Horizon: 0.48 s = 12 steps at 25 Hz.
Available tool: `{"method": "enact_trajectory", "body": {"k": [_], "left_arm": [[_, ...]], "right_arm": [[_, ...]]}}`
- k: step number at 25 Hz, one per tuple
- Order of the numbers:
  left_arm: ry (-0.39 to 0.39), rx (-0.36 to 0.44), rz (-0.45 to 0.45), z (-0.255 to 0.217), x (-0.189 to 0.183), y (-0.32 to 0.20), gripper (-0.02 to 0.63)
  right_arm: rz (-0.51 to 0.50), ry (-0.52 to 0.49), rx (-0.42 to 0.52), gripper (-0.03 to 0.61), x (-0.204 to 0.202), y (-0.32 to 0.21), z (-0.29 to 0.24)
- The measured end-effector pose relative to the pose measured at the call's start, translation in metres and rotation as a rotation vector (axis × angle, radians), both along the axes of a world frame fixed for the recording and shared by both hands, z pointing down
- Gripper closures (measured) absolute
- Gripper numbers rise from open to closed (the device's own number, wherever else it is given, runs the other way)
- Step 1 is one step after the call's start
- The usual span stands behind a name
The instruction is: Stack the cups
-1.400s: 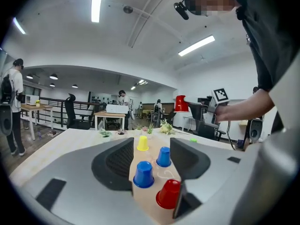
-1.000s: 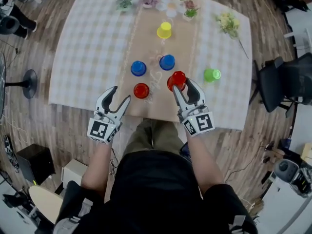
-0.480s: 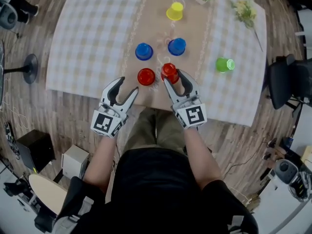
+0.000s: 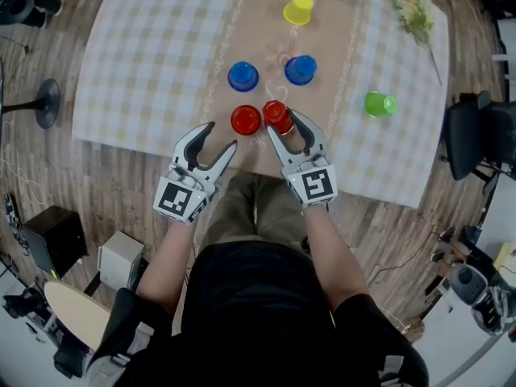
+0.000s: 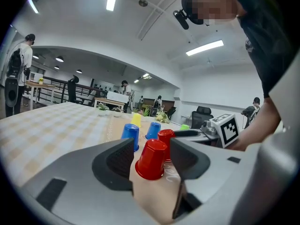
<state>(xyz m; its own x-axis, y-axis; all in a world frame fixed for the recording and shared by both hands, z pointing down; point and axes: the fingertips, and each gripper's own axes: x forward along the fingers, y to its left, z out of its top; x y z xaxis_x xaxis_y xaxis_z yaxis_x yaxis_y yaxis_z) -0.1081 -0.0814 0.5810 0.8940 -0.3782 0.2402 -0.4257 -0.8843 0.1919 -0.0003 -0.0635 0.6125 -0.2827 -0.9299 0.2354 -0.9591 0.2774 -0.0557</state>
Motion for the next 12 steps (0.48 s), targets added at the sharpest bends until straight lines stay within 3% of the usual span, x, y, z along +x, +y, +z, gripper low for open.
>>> {"method": "enact_trajectory", "body": {"k": [12], "left_arm": [[0.014, -0.004, -0.003, 0.000, -0.003, 0.000, 0.377]], "right_arm": [[-0.004, 0.072, -0.112, 0.371, -0.003, 0.011, 0.015]]}}
